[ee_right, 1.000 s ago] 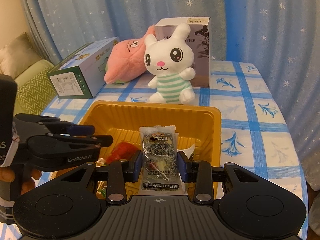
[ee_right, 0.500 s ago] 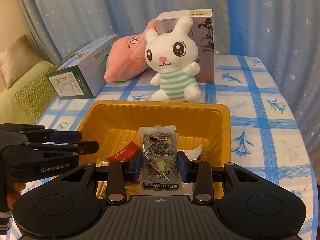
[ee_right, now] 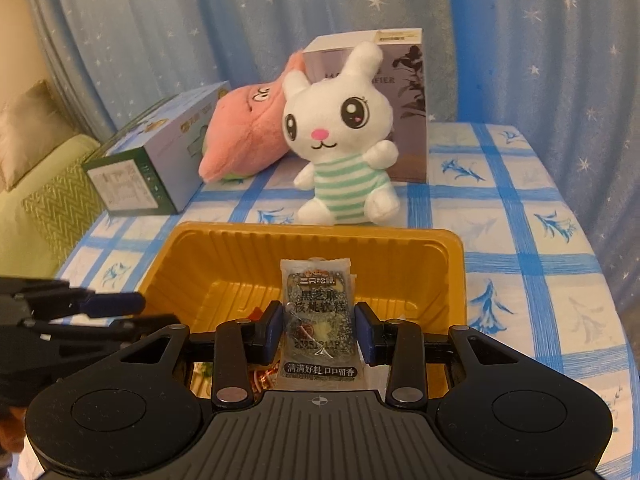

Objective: Organize snacks
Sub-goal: 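Lower the seaweed packet into the tray and open the right gripper, then withdraw both grippers from the tray toward the remaining red candies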

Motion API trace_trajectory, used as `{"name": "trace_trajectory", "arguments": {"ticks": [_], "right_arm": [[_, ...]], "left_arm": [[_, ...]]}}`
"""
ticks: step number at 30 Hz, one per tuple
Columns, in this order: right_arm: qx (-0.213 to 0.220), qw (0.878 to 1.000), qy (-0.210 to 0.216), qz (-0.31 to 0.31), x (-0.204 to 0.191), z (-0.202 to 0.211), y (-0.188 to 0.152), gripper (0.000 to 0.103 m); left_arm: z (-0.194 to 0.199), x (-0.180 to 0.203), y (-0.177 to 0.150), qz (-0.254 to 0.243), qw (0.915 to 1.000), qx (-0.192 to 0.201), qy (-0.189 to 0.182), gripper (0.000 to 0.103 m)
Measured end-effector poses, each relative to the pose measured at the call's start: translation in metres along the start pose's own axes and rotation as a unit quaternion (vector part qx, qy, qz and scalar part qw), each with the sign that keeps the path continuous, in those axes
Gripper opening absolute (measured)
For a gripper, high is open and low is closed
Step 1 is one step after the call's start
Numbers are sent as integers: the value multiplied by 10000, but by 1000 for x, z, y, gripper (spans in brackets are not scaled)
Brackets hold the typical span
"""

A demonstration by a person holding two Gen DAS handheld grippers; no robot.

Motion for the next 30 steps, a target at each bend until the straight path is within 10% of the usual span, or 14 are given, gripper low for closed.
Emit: {"name": "trace_trajectory", "arguments": {"ticks": [4,30], "right_arm": [[138,9997,97,-185,5,5,1,53],[64,9992,369,-158,4,76,-39,62]], "left_arm": [[3,-1,-2,6,10000,13,22,36],[74,21,-39,165,9994,314,-24,37]]}}
Point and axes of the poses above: each gripper's, at about its wrist camera, not at the fingertips, and z roughly against the way its jaws point, x to its right, y to its top, the point moved 1 cm from there along -z, roughly the way its jaws point, and after that the axes turned 4 degrees about -x, right-handed, at the moved point
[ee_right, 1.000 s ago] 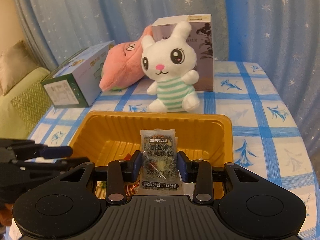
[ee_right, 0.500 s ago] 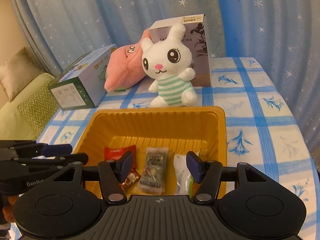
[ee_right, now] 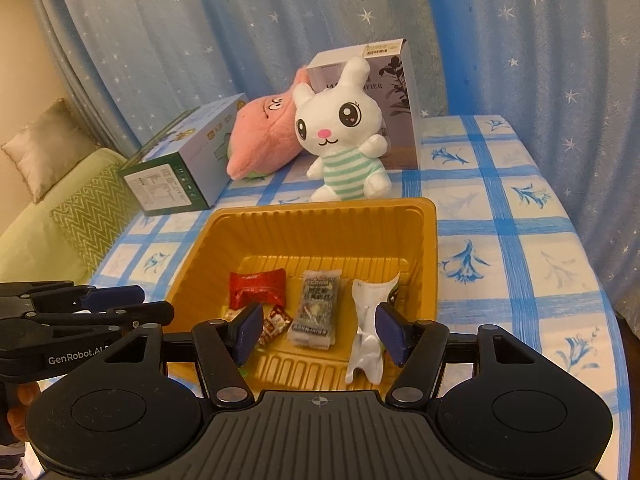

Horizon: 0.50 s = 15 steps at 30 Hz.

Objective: Organize snacks
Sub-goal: 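Withdraw both grippers from the tray toward the remaining red candies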

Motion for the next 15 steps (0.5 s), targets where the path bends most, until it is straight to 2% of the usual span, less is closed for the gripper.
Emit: {"name": "trace_trajectory", "arguments": {"ticks": [15], "right_arm": [[-184,9996,214,56,-5,51,-63,63]], "left_arm": [[55,34,-63,116,9998,-4,-130,37]]}}
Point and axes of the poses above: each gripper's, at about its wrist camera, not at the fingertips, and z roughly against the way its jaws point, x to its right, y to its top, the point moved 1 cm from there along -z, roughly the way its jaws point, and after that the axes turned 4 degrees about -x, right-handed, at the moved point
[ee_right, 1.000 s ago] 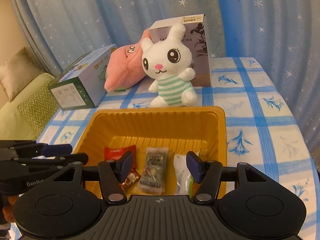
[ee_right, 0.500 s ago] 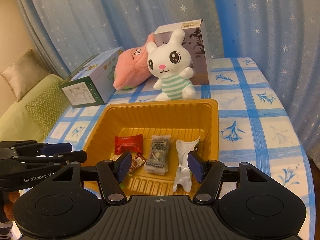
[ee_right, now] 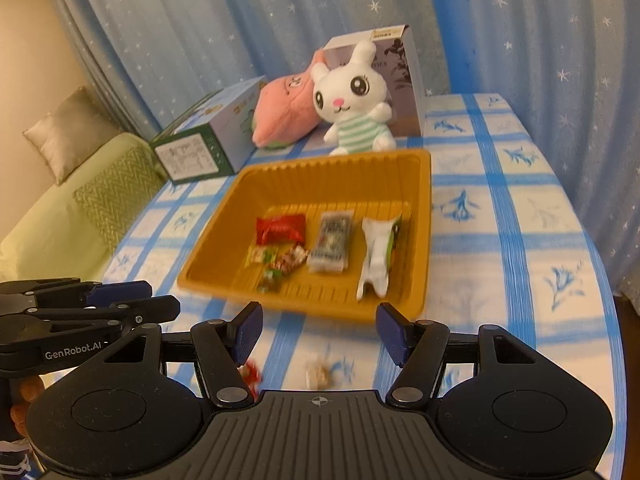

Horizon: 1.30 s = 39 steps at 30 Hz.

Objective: Organize snacks
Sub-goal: 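Withdraw both grippers from the tray toward the remaining red candies, then close the left gripper on the large red candy packet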

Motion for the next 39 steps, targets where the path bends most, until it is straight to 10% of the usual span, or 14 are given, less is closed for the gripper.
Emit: {"name": "trace_trajectory", "arguments": {"ticks": [39], "right_arm": [[-745,9971,-176,9,22,23,-115,63]], "left_arm": [[-1,72,-113,-755,9963,-391,-82,37]]}}
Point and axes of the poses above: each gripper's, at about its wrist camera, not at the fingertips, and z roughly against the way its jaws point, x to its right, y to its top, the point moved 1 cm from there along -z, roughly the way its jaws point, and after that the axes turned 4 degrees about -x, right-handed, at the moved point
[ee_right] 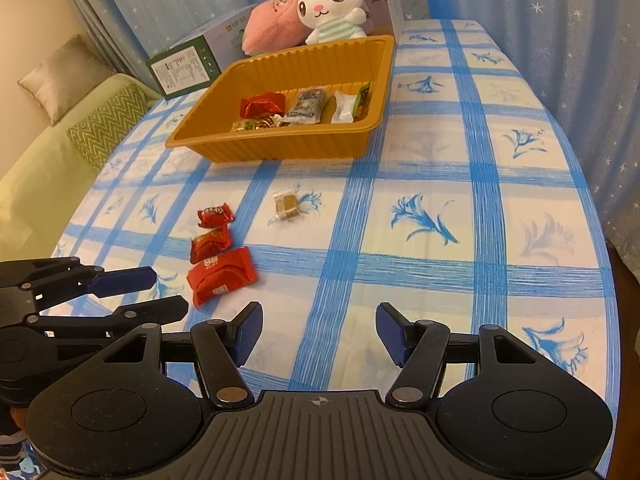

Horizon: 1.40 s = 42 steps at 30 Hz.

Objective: Organize snacks
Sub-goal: 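Close the left gripper on the large red candy packet, then lift the red packet with the left gripper while the right moves to the clear-wrapped candy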

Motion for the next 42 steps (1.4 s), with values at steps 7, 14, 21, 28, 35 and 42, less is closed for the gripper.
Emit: {"name": "trace_trajectory", "arguments": {"ticks": [7,14,21,28,35,42], "right_arm": [[-23,9999,-66,-78,2,-4,0,63],[-58,9997,-135,-214,5,-8,1,63],[-80,9992,-192,-343,9,-10,2,63],[-85,9985,-224,-482,13,-12,4,63],[-86,9984,-241,-509,14,-13,5,63],[-82,9988,-219,-440,14,-15,6,63]], "left_arm": [[-16,-5,4,-231,9997,-112,5,37],[-37,-10,12,-469,9986,-233,-77,37],[-56,-13,19,-601,9974,-375,-128,37],[-69,-14,24,-581,9964,-550,-289,36],[-70,-15,22,-407,9973,-514,-330,28],[-57,-16,21,-268,9985,-346,-314,24]]}}
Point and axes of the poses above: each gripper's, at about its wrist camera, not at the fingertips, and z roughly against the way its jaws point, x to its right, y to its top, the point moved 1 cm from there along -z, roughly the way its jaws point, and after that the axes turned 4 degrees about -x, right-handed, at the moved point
